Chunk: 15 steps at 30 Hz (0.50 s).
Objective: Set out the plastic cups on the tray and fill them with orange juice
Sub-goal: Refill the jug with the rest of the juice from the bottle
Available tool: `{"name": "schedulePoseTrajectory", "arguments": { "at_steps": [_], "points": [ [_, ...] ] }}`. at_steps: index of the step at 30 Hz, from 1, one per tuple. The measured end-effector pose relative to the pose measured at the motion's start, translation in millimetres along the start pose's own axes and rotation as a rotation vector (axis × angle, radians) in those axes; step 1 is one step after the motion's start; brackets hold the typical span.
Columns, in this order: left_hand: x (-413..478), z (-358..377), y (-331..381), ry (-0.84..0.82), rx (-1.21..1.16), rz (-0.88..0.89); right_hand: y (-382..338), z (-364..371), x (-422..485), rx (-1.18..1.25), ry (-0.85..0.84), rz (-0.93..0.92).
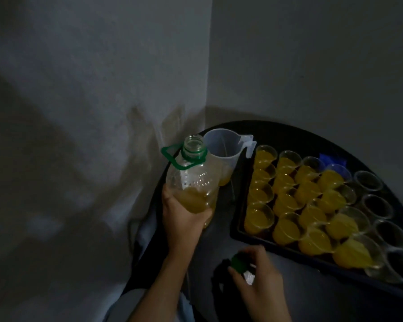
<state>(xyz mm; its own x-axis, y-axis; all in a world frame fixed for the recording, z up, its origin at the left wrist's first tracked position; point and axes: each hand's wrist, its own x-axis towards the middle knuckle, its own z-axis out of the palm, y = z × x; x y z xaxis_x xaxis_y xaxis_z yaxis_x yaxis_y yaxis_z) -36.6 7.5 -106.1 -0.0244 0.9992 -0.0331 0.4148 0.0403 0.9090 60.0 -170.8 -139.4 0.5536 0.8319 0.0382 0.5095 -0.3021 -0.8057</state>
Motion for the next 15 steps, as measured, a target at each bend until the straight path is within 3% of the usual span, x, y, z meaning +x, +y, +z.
{"name": "schedulePoseTrajectory", "arguments": {
  "at_steps": [4, 15],
  "points": [
    [1, 2, -2, -0.005, -0.011, 0.004, 37, 17, -23, -0.148, -0.053, 0.003],
    [6, 8, -9, -0.003, -0.013, -0.001, 54, 35, -4, -0.275, -0.006, 0.078]
  ]
}}
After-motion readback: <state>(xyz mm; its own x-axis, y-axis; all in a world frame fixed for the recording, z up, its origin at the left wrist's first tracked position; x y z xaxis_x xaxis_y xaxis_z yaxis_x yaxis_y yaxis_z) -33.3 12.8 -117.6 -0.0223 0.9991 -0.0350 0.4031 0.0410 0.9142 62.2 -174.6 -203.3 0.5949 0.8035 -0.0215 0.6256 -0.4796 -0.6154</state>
